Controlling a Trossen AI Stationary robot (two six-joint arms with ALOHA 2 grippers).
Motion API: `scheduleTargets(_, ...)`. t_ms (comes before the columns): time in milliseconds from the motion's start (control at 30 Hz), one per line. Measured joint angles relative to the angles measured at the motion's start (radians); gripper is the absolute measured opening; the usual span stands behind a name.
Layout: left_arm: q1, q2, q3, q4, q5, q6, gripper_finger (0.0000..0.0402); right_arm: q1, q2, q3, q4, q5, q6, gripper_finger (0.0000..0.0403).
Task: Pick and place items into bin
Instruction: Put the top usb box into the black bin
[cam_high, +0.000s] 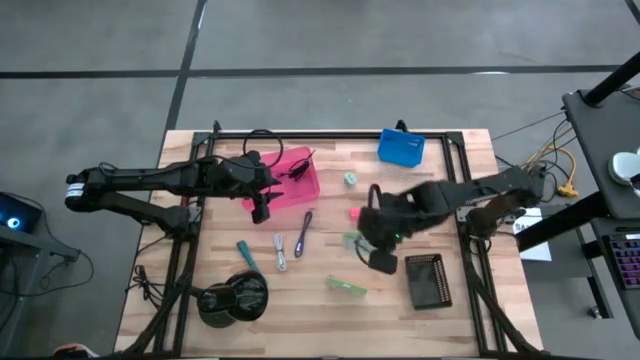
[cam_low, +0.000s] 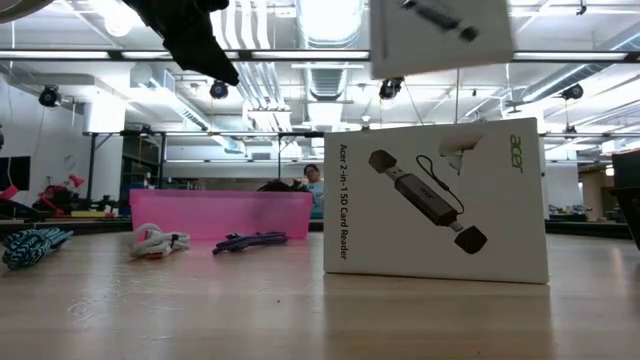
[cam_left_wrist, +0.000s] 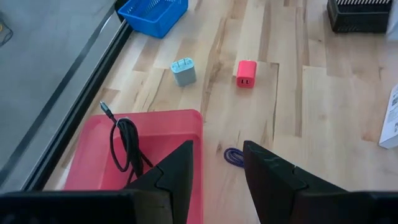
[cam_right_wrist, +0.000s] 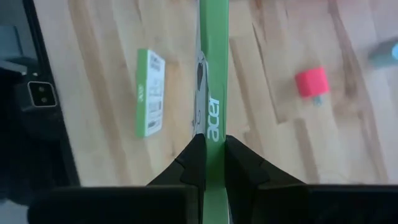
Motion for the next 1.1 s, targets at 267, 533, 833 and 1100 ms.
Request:
scheduleTargets(267, 0.000, 0.000, 0.000, 0.001, 0.000, 0.000, 0.0124, 0.168, -0.039, 0.000, -0.074, 0.072, 0.353, 0.0028)
scheduleTargets(533, 0.000, 0.000, 0.000, 0.000, 0.001, -0.001, 0.0124, 0.317, -0.050, 0.000, -0.216, 0.077, 0.703, 0.0028)
scheduleTargets(833, 0.000, 0.007, -0.002, -0.001, 0.001, -0.003, 0.0124, 0.445, -0.047, -0.023, -0.244, 0.139, 1.025, 0.0028)
scheduleTargets(1100, 0.000, 0.020, -0.002, 0.000, 0.002, -0.002, 0.0124, 0.577, -0.045, -0.132, -0.245, 0.128, 1.347, 0.0028)
